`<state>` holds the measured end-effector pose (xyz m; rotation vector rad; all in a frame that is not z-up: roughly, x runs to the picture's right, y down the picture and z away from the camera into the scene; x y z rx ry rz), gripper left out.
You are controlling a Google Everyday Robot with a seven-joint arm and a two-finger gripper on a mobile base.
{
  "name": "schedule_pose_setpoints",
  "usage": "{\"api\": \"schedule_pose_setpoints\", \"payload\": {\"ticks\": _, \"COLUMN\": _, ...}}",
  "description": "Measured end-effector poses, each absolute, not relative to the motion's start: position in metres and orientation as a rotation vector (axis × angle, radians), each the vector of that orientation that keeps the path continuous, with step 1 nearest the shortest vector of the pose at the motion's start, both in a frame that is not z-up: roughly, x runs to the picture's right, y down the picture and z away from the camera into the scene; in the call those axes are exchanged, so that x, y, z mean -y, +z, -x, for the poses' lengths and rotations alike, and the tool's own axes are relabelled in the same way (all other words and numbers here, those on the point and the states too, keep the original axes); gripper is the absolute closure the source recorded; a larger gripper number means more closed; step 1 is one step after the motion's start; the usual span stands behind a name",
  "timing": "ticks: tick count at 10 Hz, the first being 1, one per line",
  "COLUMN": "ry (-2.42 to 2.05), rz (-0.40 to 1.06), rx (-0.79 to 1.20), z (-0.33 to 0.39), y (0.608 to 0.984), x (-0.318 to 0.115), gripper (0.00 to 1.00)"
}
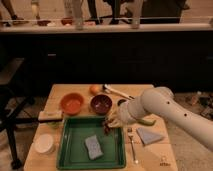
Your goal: Place grapes in tray
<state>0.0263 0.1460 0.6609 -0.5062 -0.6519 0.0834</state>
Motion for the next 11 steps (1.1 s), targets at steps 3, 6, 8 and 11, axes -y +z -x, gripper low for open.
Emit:
{"api": "schedule_pose_setpoints", "payload": {"ticks": 3, "ry": 0.076, "rz": 0.519, "rx": 0.651, "z": -0.0105, "y": 0.669, "x": -0.145, "gripper": 1.0}}
{"api": "schedule_pose_setpoints", "payload": {"ticks": 6, "ry": 0.079, "rz": 0.518, "rx": 0.649, "z": -0.0123, "y": 0.6691, "x": -0.1449, "gripper": 0.83}}
{"api": "schedule_pose_setpoints", "payload": {"ticks": 8, "ry": 0.078, "rz": 0.519, "rx": 0.651, "z": -0.0113, "y": 0.6694, "x": -0.1451, "gripper": 0.63}}
{"api": "schedule_pose_setpoints", "payload": {"ticks": 11, "ry": 0.078, "rz": 0.519, "rx": 0.65, "z": -0.0117, "y": 0.6694, "x": -0.145, "gripper": 0.32}}
